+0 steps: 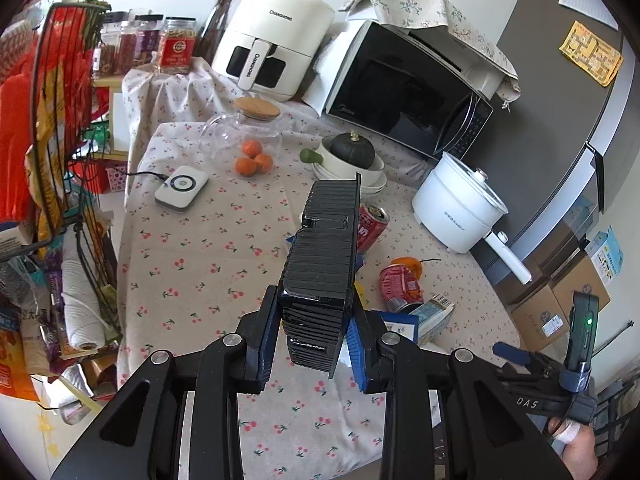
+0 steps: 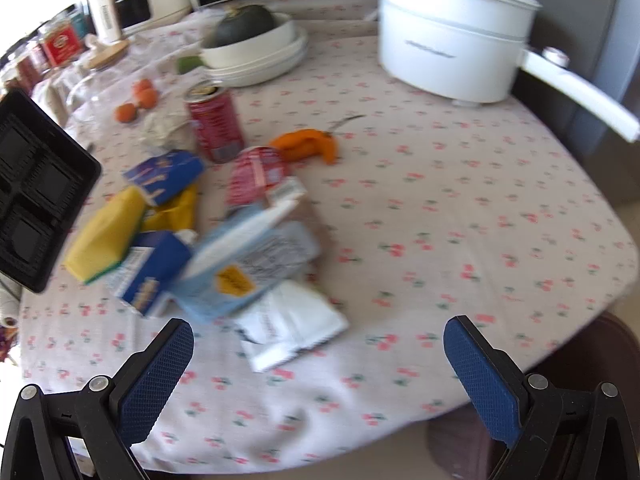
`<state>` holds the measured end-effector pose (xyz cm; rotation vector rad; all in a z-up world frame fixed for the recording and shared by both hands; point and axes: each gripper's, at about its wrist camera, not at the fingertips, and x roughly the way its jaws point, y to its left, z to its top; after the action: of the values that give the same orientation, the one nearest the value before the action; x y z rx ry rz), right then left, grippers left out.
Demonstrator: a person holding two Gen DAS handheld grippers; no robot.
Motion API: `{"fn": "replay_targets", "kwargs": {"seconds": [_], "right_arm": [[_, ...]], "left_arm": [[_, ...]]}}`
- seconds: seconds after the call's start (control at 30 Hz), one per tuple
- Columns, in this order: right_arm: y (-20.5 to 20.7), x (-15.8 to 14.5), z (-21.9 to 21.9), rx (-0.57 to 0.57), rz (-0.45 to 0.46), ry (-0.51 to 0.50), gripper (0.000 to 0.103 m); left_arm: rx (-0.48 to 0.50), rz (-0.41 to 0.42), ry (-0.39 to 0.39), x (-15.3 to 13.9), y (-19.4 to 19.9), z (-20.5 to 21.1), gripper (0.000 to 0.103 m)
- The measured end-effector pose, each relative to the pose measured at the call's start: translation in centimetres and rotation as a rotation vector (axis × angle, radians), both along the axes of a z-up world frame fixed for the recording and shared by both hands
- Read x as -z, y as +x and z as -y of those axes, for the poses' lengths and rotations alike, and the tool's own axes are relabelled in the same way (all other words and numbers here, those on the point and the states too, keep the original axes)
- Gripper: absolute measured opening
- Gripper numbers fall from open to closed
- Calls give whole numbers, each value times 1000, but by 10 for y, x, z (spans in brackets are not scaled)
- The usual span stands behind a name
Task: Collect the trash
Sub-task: 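Lift the blue-white box with the right tool and carry it over the bin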
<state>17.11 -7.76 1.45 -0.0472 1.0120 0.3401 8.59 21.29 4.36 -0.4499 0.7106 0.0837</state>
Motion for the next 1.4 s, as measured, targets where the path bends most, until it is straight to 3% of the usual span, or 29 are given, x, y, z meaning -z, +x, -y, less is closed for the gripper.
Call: {"fn": "replay_targets", "kwargs": {"seconds": [0.1, 0.2, 0.33, 0.4, 0.53, 0.63, 0.7, 0.77, 0.9, 0.93, 1.03, 1.1, 1.4], "right_arm": [[0, -4, -29, -114, 23, 3, 103], [1, -3, -61, -308, 49, -62, 103], [3, 12, -98, -541, 112, -261, 103], [11, 21, -108, -585, 114, -312, 103], [26, 35, -117, -647, 63, -295, 102], [31, 43, -124, -656, 57, -306, 96], [32, 45, -126, -655, 44, -294, 86], [33, 48, -126, -655, 34, -282, 66], [23, 45, -123, -648, 64, -270, 60], [21, 42, -120, -643, 69, -255, 48], [18, 32, -109, -605, 88, -231, 43], [15, 27, -101, -577, 106, -246, 7], [5, 9, -60, -458, 144, -196, 5]], "left_arm": [[-6, -32, -4, 9, -12, -14, 33], [6, -69, -30, 19, -21, -27, 33], [11, -110, -67, 32, -28, -42, 33], [8, -128, -69, 37, -30, -46, 33], [8, -157, -66, 45, -31, -49, 33], [14, -171, -65, 49, -30, -48, 33], [18, -173, -64, 49, -30, -47, 33], [23, -172, -63, 49, -29, -46, 33], [32, -169, -61, 47, -29, -41, 33], [34, -168, -61, 46, -28, -39, 33], [40, -162, -59, 44, -27, -34, 33], [47, -155, -58, 41, -27, -30, 33], [74, -133, -48, 32, -26, -8, 33]]}}
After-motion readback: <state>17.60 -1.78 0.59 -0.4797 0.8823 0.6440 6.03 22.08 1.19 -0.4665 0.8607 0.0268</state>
